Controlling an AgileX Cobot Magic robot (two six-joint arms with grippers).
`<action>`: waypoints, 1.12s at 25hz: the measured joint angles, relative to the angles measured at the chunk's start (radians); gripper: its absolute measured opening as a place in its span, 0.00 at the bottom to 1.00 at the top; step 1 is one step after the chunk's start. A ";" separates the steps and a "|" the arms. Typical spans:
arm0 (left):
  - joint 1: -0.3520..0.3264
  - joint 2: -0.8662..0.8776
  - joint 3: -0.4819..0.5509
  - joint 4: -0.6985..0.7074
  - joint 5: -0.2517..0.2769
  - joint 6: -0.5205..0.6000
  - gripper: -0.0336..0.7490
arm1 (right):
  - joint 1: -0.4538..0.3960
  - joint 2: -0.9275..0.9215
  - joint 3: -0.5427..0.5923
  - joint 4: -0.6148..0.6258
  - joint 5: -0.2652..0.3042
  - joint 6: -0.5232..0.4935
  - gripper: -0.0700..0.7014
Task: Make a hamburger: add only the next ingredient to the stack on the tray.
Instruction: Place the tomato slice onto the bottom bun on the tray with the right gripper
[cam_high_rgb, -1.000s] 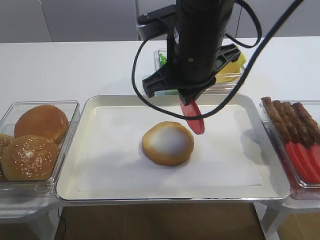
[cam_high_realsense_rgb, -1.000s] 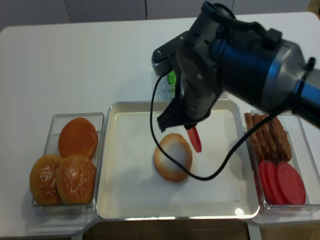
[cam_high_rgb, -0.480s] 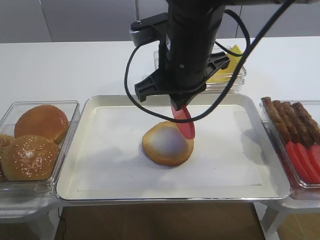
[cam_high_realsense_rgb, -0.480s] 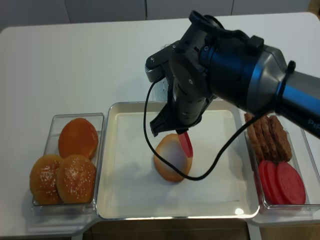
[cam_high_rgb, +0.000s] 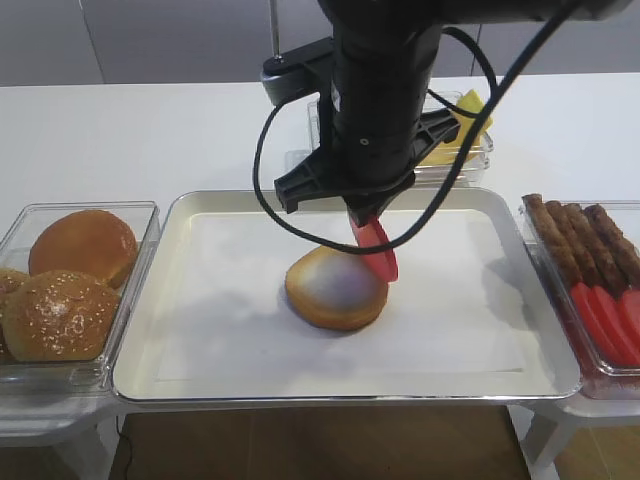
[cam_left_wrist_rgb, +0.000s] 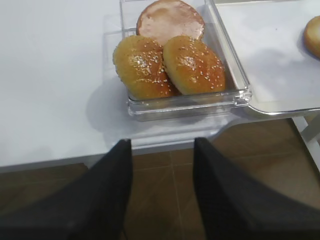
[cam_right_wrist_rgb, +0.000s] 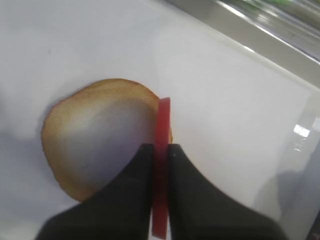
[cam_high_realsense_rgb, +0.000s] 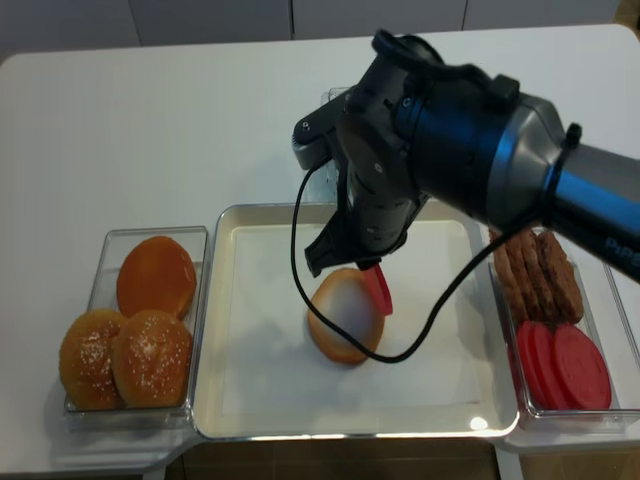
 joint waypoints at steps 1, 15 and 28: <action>0.000 0.000 0.000 0.000 0.000 0.000 0.43 | 0.000 0.001 0.000 0.000 0.000 0.002 0.18; 0.000 0.000 0.000 0.000 0.000 0.000 0.43 | 0.000 0.007 0.000 0.027 -0.004 0.000 0.37; 0.000 0.000 0.000 0.000 0.000 0.000 0.43 | 0.000 0.009 0.000 0.097 -0.002 0.000 0.72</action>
